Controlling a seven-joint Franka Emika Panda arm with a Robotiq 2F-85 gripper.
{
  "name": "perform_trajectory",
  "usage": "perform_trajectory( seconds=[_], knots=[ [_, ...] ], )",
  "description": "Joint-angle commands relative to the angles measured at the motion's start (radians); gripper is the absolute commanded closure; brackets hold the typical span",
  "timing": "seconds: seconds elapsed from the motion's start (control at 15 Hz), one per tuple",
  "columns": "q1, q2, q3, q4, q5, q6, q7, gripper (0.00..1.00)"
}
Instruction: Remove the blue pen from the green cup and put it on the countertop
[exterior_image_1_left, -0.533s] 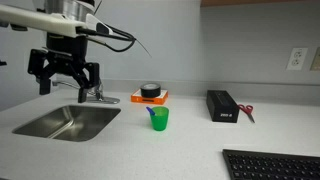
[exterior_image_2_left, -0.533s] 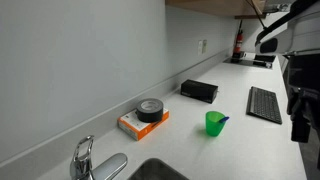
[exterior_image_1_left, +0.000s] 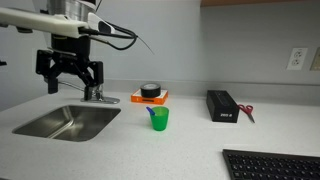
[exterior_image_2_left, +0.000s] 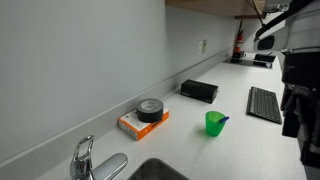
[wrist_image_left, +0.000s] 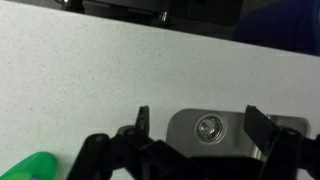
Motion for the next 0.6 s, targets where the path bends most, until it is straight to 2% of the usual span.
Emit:
perform_trajectory(
  seconds=[0.0, 0.33, 0.47, 0.53],
  knots=[
    [-0.073, 0.026, 0.021, -0.019, -0.071, 0.181, 0.068, 0.00],
    [-0.197, 0.139, -0.002, -0.021, -0.204, 0.409, 0.198, 0.00],
    [-0.235, 0.181, -0.005, -0.018, -0.245, 0.460, 0.252, 0.00],
    [-0.241, 0.192, -0.011, -0.012, -0.246, 0.445, 0.260, 0.00]
  ],
)
